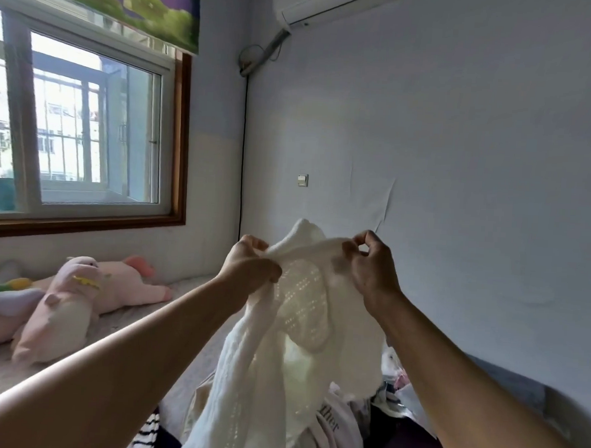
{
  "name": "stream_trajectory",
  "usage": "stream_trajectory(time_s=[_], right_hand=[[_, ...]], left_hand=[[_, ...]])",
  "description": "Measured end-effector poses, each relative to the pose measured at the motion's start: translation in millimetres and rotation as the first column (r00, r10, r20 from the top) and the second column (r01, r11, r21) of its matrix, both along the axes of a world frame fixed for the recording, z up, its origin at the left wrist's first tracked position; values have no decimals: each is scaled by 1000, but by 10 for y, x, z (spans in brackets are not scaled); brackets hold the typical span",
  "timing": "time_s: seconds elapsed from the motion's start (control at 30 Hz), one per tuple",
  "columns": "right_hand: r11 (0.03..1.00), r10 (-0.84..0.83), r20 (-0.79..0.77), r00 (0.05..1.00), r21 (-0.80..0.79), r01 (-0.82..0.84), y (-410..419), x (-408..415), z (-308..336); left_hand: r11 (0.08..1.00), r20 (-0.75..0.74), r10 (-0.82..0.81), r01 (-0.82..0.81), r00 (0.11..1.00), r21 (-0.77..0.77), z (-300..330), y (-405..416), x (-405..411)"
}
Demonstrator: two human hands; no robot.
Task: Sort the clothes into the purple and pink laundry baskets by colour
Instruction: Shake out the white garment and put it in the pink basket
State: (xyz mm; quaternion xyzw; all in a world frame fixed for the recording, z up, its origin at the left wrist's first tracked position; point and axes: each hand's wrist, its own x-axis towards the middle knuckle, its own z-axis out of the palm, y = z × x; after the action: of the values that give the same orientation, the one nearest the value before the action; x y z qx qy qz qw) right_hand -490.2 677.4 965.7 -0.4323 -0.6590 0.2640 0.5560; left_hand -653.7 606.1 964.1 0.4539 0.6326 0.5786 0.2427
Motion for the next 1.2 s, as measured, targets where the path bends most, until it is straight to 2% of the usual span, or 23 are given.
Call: stream_trajectory(time_s=[0.13, 0.2, 0.3, 0.37, 0.47, 0.53, 0.57, 0.63, 0.7, 0.77, 0.87, 0.93, 1.0, 1.07, 1.1, 1.2], right_hand=[[998, 63, -29, 998, 16, -63, -25, -29, 110], [995, 96, -16, 995, 34, -96, -38, -71, 144], [984, 176, -65, 982, 26, -174, -53, -114, 174], [967, 253, -51, 966, -1, -254, -70, -55, 190], [873, 479, 190, 857, -207, -442, -115, 144, 204], [854, 513, 471, 718, -362, -374, -162, 209, 192], [890, 451, 615, 646, -361, -277, -170, 210, 179], [968, 246, 810, 532, -230, -97, -142, 187, 140], [988, 127, 862, 491, -156, 19, -89, 189, 91], [981, 84, 850, 520, -162, 106, -34, 223, 23], [964, -146, 830, 539, -4, 267, 4, 284, -62], [927, -288, 783, 551, 84, 365, -17, 304, -68], [912, -313, 765, 563, 77, 402, -23, 313, -52], [917, -248, 768, 590, -11, 400, -15, 320, -41], [921, -199, 746, 635, -79, 382, 6, 330, -44], [912, -67, 549, 833, -306, 275, 90, 369, -78]], left_hand=[[967, -59, -237, 230, 970, -112, 9, -96, -76], [944, -83, -282, 260, 956, -204, -33, -101, -99], [964, -234, -136, 74, 963, -256, -96, -49, -125], [981, -370, 61, -124, 927, -149, -120, -14, -186], [956, -441, 275, -293, 854, 30, -72, -10, -289], [928, -552, 356, -354, 754, 115, -35, -15, -289], [917, -612, 385, -360, 691, 170, -20, -16, -267], [907, -695, 405, -354, 594, 226, -11, -4, -220], [908, -705, 397, -364, 588, 208, -40, 21, -229], [906, -708, 402, -367, 581, 213, -79, 25, -281], [895, -795, 400, -381, 455, 232, -134, 10, -375], [888, -838, 364, -424, 406, 180, -156, 7, -430], [874, -859, 314, -476, 404, 96, -145, -15, -472], [861, -861, 269, -508, 431, 15, -135, -34, -514], [852, -850, 248, -523, 465, -38, -135, -39, -539], [859, -700, 229, -479, 676, -182, -168, -23, -631]])
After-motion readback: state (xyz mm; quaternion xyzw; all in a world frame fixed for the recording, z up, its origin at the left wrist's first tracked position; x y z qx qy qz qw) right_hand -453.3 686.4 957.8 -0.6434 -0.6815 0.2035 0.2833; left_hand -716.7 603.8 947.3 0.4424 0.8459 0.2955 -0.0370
